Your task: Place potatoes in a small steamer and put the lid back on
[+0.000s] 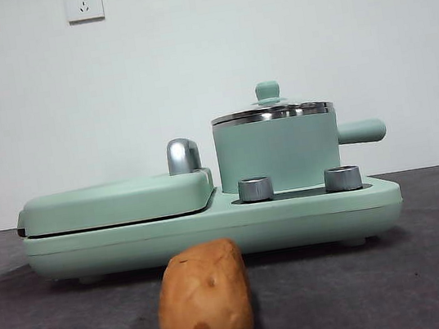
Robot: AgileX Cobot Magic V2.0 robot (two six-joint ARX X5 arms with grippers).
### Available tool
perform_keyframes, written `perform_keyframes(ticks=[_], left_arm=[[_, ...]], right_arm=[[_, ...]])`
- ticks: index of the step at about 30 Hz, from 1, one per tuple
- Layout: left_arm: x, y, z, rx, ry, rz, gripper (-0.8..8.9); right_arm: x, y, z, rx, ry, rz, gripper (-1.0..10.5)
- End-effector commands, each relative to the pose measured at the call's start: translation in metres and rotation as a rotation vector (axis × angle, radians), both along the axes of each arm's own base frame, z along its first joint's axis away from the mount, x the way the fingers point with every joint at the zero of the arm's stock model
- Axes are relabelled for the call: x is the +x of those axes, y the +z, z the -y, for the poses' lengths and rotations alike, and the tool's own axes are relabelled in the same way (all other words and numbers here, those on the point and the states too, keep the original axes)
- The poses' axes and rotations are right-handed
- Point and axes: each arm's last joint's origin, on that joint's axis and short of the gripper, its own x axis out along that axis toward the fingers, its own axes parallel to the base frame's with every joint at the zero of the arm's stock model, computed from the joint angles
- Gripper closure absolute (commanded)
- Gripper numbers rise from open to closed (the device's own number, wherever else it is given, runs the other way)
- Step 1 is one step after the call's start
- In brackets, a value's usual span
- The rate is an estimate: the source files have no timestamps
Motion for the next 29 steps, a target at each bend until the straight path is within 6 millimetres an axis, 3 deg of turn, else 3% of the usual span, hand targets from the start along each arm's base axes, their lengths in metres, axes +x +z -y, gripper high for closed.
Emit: perform_keyframes(ticks=[1, 5, 8, 11, 19, 29], left_arm=[[0.003, 0.008, 0.003, 0.024, -0.034, 0.053, 7.44], [0.010, 0.008, 0.009, 0.027, -0.062, 0.033, 5.80], [0.017, 0.008, 0.014, 0.031, -0.085, 0.002, 4.54], [0.024, 0.010, 0.021, 0.057, -0.127, -0.010, 3.67], [0.051, 0.022, 0.052, 0.118, -0.218, 0.003, 3.67], [0.104, 0.025, 0.117, 0.285, -0.225, -0.033, 3.67]], right_arm=[[0.000, 0.005, 0.000, -0.011, 0.006, 0.028, 8.9], [0.002, 0.005, 0.000, -0.010, 0.006, 0.021, 6.0], [0.002, 0.004, 0.000, -0.009, 0.006, 0.018, 4.6], [0.004, 0.004, 0.000, -0.009, 0.006, 0.014, 4.5], [0.004, 0.004, 0.000, -0.008, 0.006, 0.012, 4.5], [0.004, 0.004, 0.000, -0.009, 0.005, 0.013, 4.5]])
